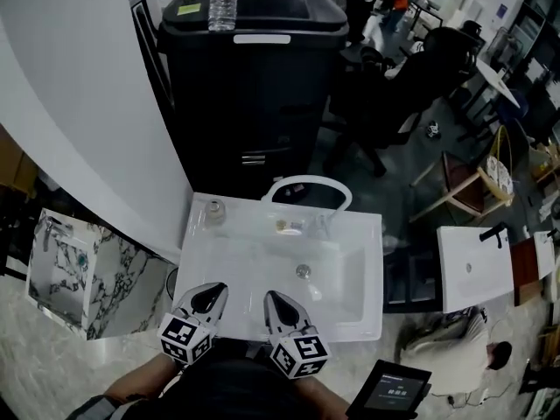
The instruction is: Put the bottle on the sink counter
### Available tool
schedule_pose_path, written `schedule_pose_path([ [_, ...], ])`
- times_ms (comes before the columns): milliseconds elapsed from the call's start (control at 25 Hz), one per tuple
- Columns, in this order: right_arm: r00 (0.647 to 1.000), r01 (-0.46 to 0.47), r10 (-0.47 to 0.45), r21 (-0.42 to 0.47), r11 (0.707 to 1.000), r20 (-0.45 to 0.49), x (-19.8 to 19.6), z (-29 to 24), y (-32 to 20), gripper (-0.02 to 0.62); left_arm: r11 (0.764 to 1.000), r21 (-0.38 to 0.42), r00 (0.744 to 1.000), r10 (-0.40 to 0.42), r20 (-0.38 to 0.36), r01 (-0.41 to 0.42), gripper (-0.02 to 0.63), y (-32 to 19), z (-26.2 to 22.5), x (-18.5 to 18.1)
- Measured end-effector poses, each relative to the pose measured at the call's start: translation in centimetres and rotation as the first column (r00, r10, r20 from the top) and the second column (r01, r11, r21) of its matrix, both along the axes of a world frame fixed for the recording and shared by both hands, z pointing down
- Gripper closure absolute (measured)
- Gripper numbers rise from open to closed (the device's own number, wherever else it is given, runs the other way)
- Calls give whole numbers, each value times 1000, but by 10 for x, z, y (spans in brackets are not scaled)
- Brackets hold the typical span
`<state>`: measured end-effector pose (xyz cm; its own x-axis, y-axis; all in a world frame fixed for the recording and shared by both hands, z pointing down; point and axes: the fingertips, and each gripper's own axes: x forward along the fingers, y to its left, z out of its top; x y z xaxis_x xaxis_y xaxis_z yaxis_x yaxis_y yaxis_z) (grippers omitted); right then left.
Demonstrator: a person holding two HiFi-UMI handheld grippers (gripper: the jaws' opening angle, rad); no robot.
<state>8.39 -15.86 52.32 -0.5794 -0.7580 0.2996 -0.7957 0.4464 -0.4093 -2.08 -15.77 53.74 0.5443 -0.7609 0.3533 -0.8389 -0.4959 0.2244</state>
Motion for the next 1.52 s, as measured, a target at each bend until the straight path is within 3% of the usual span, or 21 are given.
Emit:
schedule_pose_path([
  [640, 1000, -10, 10, 119, 993, -1, 36, -38, 47, 600, 999, 26, 999, 37, -25, -36, 588, 57, -27, 47],
  [960, 1000, -15, 15, 143, 990, 3, 58, -43, 75, 600, 1000, 5, 999, -21, -32, 22, 588, 83, -24, 58],
  [1520, 1000, -19, 16, 238, 971, 15, 78, -60, 108, 600, 1000, 3, 997, -23, -74, 23, 588, 114, -23, 80],
])
